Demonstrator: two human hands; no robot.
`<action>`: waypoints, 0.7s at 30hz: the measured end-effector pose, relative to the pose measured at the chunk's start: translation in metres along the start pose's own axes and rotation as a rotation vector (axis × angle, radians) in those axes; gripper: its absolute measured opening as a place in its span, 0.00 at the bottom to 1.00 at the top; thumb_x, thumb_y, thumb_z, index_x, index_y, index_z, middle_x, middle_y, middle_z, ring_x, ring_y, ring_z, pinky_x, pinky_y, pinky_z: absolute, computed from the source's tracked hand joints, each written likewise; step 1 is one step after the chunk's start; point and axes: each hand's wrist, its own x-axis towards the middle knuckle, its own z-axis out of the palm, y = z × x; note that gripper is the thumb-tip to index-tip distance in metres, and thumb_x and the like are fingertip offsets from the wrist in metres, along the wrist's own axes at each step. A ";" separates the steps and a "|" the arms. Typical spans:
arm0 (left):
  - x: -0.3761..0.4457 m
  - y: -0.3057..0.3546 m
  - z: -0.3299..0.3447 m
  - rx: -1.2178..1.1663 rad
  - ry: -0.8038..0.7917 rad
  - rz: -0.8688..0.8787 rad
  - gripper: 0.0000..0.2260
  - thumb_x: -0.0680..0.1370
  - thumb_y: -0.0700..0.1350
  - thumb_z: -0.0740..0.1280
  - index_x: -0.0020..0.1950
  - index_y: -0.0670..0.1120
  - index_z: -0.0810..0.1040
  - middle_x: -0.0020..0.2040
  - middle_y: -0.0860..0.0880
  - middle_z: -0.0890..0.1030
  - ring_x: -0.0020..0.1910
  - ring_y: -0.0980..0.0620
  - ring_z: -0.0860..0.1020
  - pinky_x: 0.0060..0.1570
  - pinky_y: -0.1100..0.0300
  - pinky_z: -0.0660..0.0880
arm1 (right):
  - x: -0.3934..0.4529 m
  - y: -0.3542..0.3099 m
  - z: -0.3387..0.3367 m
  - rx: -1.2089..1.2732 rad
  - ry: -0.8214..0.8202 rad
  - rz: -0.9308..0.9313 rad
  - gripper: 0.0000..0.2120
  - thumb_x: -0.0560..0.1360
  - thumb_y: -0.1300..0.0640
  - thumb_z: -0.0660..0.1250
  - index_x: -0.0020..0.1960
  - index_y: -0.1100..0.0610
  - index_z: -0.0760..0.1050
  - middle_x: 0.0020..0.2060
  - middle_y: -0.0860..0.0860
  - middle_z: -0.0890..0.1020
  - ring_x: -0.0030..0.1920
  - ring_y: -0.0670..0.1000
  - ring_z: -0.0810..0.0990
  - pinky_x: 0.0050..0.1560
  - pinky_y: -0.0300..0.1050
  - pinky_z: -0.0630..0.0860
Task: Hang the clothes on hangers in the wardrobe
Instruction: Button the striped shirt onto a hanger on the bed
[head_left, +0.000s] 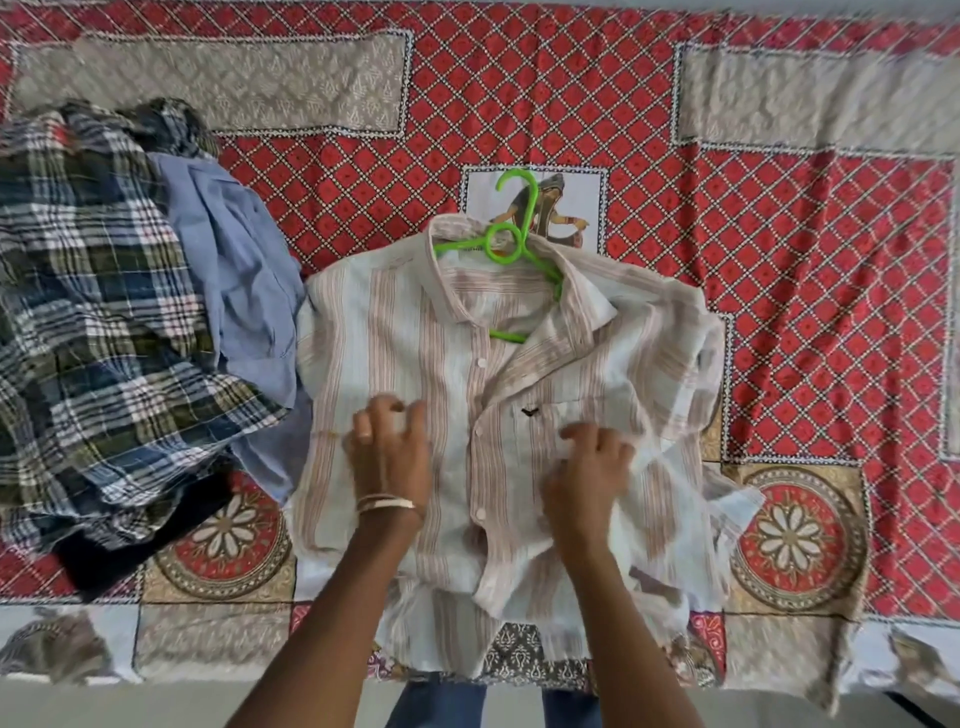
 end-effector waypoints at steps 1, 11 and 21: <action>0.011 0.006 0.002 -0.102 -0.039 0.089 0.22 0.57 0.27 0.73 0.47 0.44 0.81 0.48 0.40 0.77 0.43 0.38 0.75 0.37 0.48 0.74 | 0.007 -0.012 0.003 0.015 -0.042 -0.039 0.19 0.65 0.73 0.65 0.53 0.61 0.78 0.53 0.60 0.74 0.56 0.61 0.69 0.54 0.55 0.66; 0.096 0.045 0.040 -0.449 -0.380 -0.157 0.08 0.75 0.40 0.67 0.51 0.45 0.84 0.49 0.44 0.82 0.50 0.44 0.78 0.50 0.52 0.76 | 0.072 -0.060 0.039 0.477 -0.274 0.626 0.20 0.72 0.43 0.70 0.43 0.62 0.80 0.40 0.58 0.84 0.44 0.59 0.82 0.45 0.48 0.78; 0.101 0.051 0.055 -0.407 -0.407 -0.278 0.05 0.76 0.45 0.67 0.45 0.46 0.82 0.46 0.47 0.82 0.45 0.46 0.79 0.42 0.53 0.77 | 0.072 -0.065 0.052 0.700 -0.070 0.625 0.08 0.73 0.56 0.73 0.46 0.60 0.79 0.37 0.51 0.83 0.38 0.48 0.79 0.38 0.35 0.73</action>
